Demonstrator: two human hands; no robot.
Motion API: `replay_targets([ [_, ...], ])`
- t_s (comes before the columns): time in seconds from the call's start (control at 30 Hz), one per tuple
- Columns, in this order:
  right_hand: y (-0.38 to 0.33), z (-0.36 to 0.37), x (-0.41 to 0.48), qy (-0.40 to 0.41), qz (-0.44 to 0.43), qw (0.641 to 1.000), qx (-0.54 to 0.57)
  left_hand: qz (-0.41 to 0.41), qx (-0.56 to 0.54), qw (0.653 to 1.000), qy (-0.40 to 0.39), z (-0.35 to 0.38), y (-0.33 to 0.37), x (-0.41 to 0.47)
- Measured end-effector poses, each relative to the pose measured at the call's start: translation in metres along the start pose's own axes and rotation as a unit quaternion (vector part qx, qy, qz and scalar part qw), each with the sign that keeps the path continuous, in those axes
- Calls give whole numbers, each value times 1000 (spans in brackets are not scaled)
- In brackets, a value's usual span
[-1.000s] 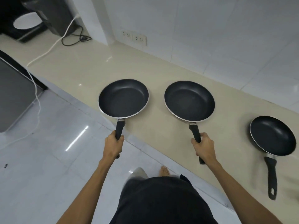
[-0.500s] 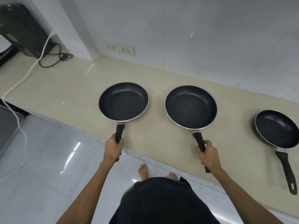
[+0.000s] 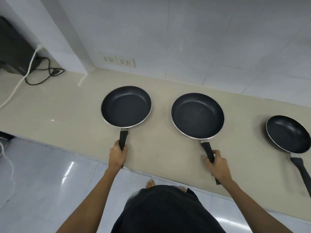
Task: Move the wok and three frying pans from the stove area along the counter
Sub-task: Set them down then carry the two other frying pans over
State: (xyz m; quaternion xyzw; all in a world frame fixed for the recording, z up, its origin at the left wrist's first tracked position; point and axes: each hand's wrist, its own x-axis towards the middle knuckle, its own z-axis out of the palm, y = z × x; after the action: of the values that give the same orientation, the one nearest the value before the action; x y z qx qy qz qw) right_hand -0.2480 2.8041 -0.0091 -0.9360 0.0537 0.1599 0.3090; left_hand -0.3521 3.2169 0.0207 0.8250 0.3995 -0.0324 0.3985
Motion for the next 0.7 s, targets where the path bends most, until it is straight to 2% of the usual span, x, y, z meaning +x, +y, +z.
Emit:
replay_targets([
  [0.23,-10,4,3,1,7,1000,-12,-26,-1,1000,-17,1,4,14],
  [0.43,-20,-1,7,-41,21,999,-14,-38,6,999,-15,2,10,13],
  [0.7,-21,-16,10,-79,9,994,-70,-9,115,993,28,4,26,1],
])
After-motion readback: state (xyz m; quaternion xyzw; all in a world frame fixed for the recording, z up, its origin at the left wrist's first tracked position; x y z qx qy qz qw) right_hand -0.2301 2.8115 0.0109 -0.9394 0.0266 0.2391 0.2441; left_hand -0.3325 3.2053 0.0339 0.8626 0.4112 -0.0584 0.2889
